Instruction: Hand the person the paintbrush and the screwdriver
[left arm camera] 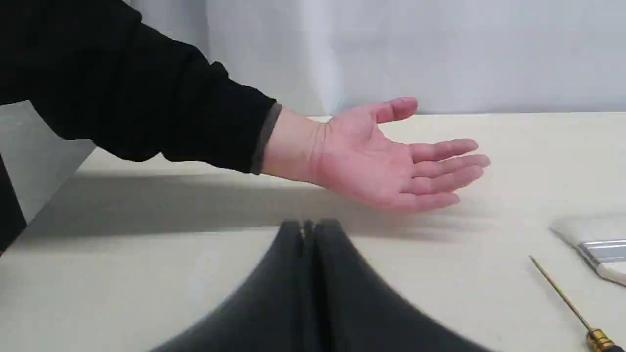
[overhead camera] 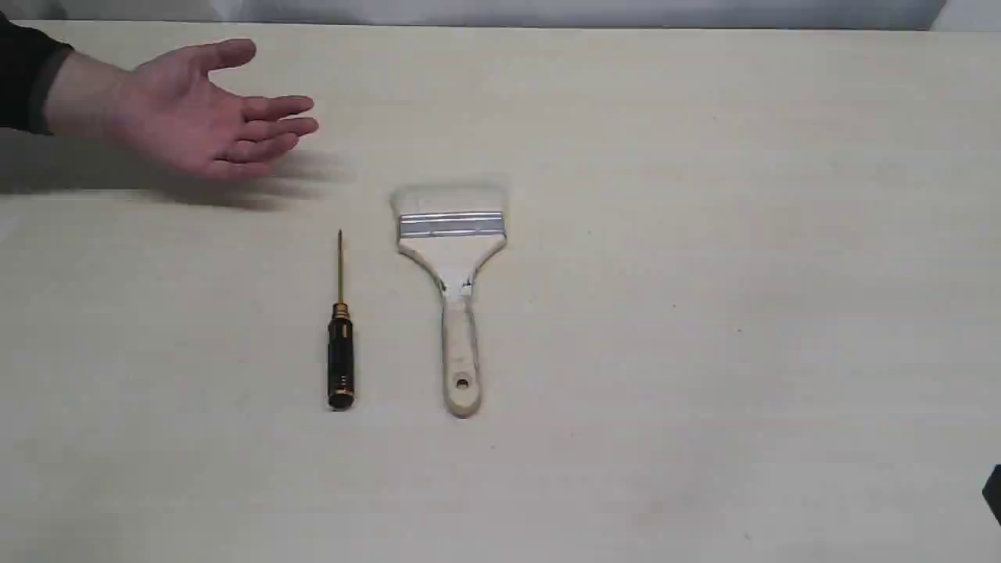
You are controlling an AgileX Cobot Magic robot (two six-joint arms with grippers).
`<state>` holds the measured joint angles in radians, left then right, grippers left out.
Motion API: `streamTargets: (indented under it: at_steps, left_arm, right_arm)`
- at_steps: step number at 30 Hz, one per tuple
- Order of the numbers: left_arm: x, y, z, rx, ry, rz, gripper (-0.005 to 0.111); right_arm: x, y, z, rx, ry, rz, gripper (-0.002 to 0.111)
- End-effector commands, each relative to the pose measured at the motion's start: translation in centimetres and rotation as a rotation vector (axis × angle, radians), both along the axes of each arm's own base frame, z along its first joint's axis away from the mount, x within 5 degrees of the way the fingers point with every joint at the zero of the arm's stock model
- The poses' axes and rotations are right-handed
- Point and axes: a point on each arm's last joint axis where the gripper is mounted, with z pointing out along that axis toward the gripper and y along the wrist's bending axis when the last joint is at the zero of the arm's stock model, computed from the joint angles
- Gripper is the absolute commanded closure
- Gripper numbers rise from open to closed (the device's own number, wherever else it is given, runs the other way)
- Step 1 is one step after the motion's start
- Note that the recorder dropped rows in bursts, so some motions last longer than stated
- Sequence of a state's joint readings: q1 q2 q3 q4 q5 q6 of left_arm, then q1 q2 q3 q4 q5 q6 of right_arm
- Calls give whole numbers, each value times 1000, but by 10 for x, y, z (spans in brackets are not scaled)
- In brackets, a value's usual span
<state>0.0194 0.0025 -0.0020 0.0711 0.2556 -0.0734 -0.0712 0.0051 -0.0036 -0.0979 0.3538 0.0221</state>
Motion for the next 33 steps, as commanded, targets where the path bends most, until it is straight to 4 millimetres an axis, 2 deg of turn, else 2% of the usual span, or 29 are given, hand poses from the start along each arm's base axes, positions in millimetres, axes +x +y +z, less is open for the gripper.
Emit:
streamTargets:
  at_steps: [1,19,21,23,28,33]
  left_arm:
    - [0,-1,0,-6,-6,-9,107]
    - [0,-1,0,-6,-6,-9,107]
    - [0,-1,0,-4,-6,-9,107]
    - [0,-1,0,-2,-8,-8,107]
    - [0,-1,0,-2,-8,-8,107]
    - [0,-1,0,-2,-8,-8,107]
  right_arm:
    - [0,0,-1,9,-6,2,104]
    - [0,0,-1,9,-6,2,104]
    - [0,0,1,-48,-23,7,104]
    - [2,0,11,-115,-127,18,104]
    - [3,4,34,-150,-375,51,104]
    - [2,4,38,-154,-423,57,104]
